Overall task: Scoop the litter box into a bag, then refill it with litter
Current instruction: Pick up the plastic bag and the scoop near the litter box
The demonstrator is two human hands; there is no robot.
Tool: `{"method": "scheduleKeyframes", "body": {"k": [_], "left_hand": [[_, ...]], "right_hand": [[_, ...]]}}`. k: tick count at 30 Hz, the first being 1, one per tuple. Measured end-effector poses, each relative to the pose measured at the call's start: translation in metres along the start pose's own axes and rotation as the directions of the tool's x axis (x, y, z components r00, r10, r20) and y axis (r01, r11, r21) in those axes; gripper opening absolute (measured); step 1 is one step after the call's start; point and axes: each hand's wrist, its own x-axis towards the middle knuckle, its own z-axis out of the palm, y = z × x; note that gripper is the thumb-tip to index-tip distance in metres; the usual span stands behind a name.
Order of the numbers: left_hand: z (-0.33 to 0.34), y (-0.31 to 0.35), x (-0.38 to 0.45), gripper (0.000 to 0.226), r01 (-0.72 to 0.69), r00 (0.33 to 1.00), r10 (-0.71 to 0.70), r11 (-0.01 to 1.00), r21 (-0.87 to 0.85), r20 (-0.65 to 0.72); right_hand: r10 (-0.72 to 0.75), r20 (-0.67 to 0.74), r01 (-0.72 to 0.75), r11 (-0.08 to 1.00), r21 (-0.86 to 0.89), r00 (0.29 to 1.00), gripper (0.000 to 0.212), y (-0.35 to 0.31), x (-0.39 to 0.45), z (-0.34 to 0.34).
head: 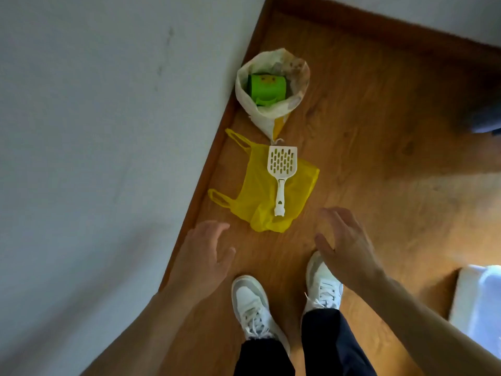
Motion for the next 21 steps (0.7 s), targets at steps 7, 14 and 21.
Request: {"method": "scheduleKeyframes", "body": {"k": [7, 14, 21], "left_hand": [[0.079, -0.045, 0.099, 0.056, -0.005, 0.999, 0.002, 0.998, 0.062, 0.049], [0.117, -0.070, 0.179, 0.060, -0.012, 0.977, -0.037, 0.973, 0.230, 0.211], [0.143, -0.081, 0.191, 0.060, -0.026, 0.964, -0.059, 0.949, 0.314, 0.258]], "right_hand": [[0.025, 0.119, -0.022, 0.999, -0.027, 0.993, 0.054, 0.035, 0.084, 0.109], [0.047, 0.294, -0.001, 0.988, -0.154, 0.955, 0.060, 0.044, 0.148, 0.181], [0.075, 0.190, -0.036, 0.979, -0.199, 0.979, 0.029, 0.053, 0.178, 0.203]]}}
